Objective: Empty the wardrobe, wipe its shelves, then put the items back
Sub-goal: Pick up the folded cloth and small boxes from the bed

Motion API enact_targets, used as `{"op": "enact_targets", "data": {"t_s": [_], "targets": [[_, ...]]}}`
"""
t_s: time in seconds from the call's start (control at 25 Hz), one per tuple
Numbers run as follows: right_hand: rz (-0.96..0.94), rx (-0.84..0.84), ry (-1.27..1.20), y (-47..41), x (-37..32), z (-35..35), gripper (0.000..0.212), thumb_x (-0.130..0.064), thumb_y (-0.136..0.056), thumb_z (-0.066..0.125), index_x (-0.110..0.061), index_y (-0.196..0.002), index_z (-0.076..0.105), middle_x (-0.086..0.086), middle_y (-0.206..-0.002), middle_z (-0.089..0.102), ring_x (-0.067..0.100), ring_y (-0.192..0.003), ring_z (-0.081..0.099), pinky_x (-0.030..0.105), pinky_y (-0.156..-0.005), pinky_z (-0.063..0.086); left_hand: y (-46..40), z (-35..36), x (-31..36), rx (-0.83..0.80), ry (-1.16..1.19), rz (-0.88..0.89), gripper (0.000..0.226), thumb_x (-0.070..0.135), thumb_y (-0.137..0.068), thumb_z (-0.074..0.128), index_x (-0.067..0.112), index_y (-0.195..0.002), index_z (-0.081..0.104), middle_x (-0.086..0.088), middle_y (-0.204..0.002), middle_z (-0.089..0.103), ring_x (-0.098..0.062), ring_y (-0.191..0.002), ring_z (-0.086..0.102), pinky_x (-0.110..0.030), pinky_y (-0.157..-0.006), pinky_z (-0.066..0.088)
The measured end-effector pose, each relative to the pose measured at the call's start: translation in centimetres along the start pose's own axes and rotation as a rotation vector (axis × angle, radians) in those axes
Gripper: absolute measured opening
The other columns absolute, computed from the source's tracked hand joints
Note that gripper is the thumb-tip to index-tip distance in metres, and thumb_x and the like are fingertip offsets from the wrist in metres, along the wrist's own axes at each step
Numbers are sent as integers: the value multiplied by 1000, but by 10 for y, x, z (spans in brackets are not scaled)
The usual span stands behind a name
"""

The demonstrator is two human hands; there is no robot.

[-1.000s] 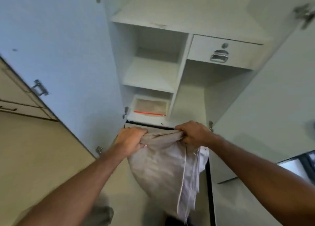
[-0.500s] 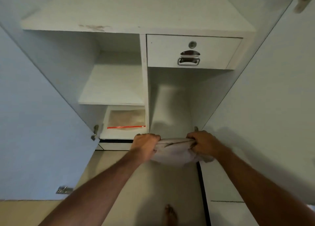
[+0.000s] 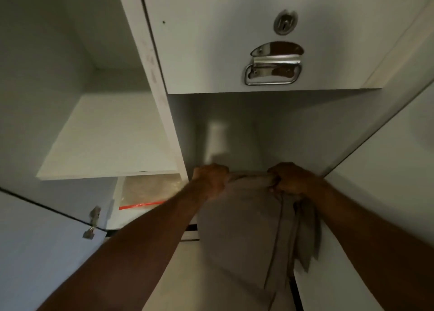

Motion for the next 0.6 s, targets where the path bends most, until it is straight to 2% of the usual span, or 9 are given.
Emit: {"op": "enact_targets", "data": {"t_s": [0.08,0.16,0.24,0.32,0.44,0.52,0.6], "targets": [[2,136,-33,-27,2,-29,52,-25,-93,69,-13,-141,53,12,-144,51,30,-130,50,36,-109,39,-32,-22,-4,112,43,-51,28,22,-96,50,20,-123,57,-8,-125,63,-31,-120,59,-42,-95,44],[-12,338,-61,-51,4,-55,44,-19,-91,66,-17,-135,59,12,-139,57,32,-124,55,39,-105,45,-54,-40,-10,283,81,-104,28,18,-95,51,20,-123,55,-8,-123,63,-32,-118,59,-44,-98,41],[-16,523,-28,-74,4,-59,46,-13,-87,64,-21,-132,62,11,-134,60,35,-120,58,41,-100,48,-72,-38,-17,434,61,-150,38,8,-90,55,20,-126,53,-6,-122,63,-31,-117,58,-44,-100,37],[-59,702,51,-103,4,-38,45,-6,-85,62,-17,-129,65,16,-126,64,40,-114,60,47,-94,50,-94,-12,-26,490,31,-184,52,4,-88,55,21,-137,49,-6,-132,58,-31,-123,53,-46,-106,32],[-82,854,158,-157,21,37,48,3,-67,71,-15,-111,74,19,-103,69,46,-95,64,53,-80,54,-134,60,-37,411,-22,-195,63,4,-91,50,22,-150,36,-7,-151,43,-30,-139,39,-45,-114,26],[-31,813,225,-201,45,115,52,0,-61,77,-18,-109,74,17,-106,69,47,-99,62,55,-83,53,-158,140,-43,236,-8,-169,71,7,-93,52,20,-157,23,-9,-161,28,-32,-147,27,-48,-117,23],[-24,647,186,-225,61,200,56,-6,-64,83,-18,-117,71,17,-120,65,48,-106,60,55,-84,54,-164,231,-46,37,35,-150,77,12,-96,56,23,-160,14,-9,-166,12,-35,-152,13,-54,-118,24]]}}
Point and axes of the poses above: each hand's wrist, its own y-axis away from the middle knuckle, its own z-axis out of the palm, x = y × z, the point moved 4 cm from there along -y, towards the middle knuckle
